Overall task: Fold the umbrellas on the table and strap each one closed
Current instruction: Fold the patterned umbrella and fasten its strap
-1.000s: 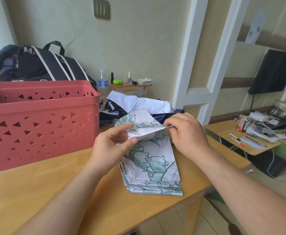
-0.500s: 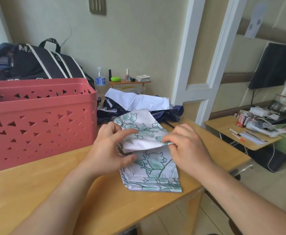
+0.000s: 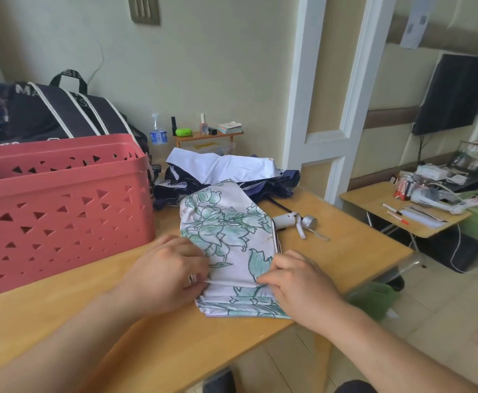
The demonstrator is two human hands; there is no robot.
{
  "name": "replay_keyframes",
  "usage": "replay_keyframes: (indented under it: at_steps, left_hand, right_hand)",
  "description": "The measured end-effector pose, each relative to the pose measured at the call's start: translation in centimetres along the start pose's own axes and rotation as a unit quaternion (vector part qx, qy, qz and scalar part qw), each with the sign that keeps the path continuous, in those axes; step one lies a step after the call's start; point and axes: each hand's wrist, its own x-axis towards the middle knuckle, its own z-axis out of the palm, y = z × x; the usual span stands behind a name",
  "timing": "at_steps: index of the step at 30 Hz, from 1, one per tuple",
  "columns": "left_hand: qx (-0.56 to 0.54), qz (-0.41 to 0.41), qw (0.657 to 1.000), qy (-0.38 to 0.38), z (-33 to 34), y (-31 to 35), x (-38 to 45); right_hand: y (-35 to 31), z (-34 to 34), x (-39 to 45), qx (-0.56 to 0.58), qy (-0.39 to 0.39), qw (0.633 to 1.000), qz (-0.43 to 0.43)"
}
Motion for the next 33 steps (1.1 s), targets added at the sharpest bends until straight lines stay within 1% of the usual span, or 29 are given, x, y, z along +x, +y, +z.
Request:
replay_keyframes:
  at_steps: [1, 2, 5, 7, 11, 16, 21, 25, 28, 30, 33]
  left_hand:
    - [-0.008, -0.006, 1.0, 0.006, 0.3, 0.0, -0.3]
    - [-0.022, -0.021, 0.999, 0.018, 0.7, 0.0, -0.6]
    - [-0.093, -0.098, 0.989, 0.061, 1.8, 0.2, -1.4]
    - [-0.112, -0.121, 0.983, 0.084, 2.3, 0.6, -1.6]
    - [-0.123, -0.159, 0.969, 0.144, 2.1, 1.6, -1.2]
    - [-0.148, -0.191, 0.95, 0.197, 2.2, 2.8, -0.9]
    - [-0.133, -0.17, 0.943, 0.253, 1.8, 2.7, -0.7]
    - [-0.135, -0.171, 0.947, 0.238, 1.6, 2.3, -0.9]
    - [-0.158, -0.116, 0.96, 0.2, 1.5, 1.9, -1.5]
    - [-0.171, -0.088, 0.965, 0.176, 1.4, 2.0, -1.7]
    - [-0.209, -0.09, 0.96, 0.163, 1.4, 1.9, -2.0]
  right_hand:
    - [0.0, -0.2, 0.0, 0.002, -0.011, 1.0, 0.0]
    - [0.0, -0.3, 0.2, 0.0, -0.003, 1.0, -0.003]
    - [0.1, -0.4, 0.4, 0.006, 0.064, 0.998, -0.014]
    - [0.3, -0.6, 0.7, 0.007, 0.101, 0.995, -0.012]
    - [0.6, -1.1, 0.8, 0.007, 0.138, 0.99, -0.018]
    - [0.5, -1.5, 0.8, 0.031, 0.171, 0.985, 0.015]
    - [-0.1, -1.5, 1.1, 0.039, 0.17, 0.984, 0.025]
    - [0.3, -1.9, 1.1, 0.038, 0.17, 0.984, 0.033]
    - [1.1, -2.1, 1.0, 0.03, 0.167, 0.984, 0.052]
    - [1.1, -2.1, 0.7, 0.022, 0.155, 0.986, 0.049]
    - [0.7, -2.1, 0.1, 0.007, 0.132, 0.991, 0.026]
